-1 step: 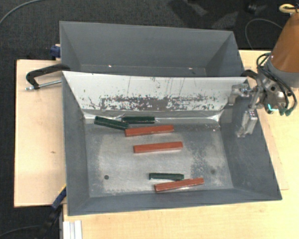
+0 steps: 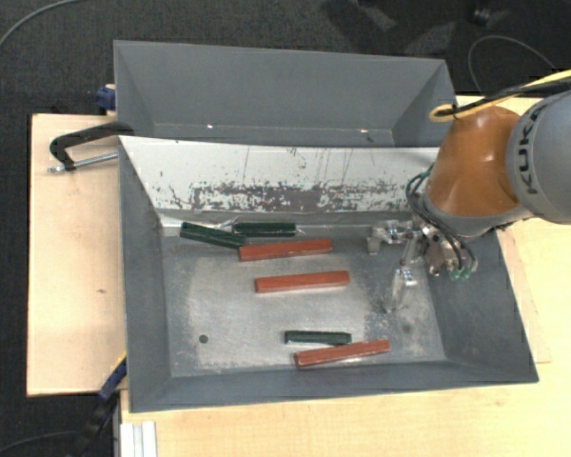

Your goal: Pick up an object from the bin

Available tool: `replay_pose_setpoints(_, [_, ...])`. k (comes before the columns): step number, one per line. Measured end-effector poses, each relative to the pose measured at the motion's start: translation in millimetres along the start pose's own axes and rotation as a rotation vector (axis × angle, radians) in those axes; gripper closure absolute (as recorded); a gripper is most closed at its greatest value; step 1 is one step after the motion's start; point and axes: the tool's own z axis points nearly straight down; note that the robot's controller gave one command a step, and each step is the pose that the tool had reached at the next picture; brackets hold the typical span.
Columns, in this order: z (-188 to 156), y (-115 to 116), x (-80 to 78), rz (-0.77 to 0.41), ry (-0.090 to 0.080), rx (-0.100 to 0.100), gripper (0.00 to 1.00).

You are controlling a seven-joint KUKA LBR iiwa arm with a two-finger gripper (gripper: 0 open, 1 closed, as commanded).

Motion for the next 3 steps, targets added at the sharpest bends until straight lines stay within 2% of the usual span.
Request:
replay_pose_setpoints(1, [-2,72,16.6,0.144,-0.006,-0.001,0.0])
replay_pose_setpoints(2, [-2,68,16.4,0.147,-0.007,0.003,1.0])
replay_pose_setpoints(3, [-156,58,17.6,0.195,-0.022,0.004,1.0])
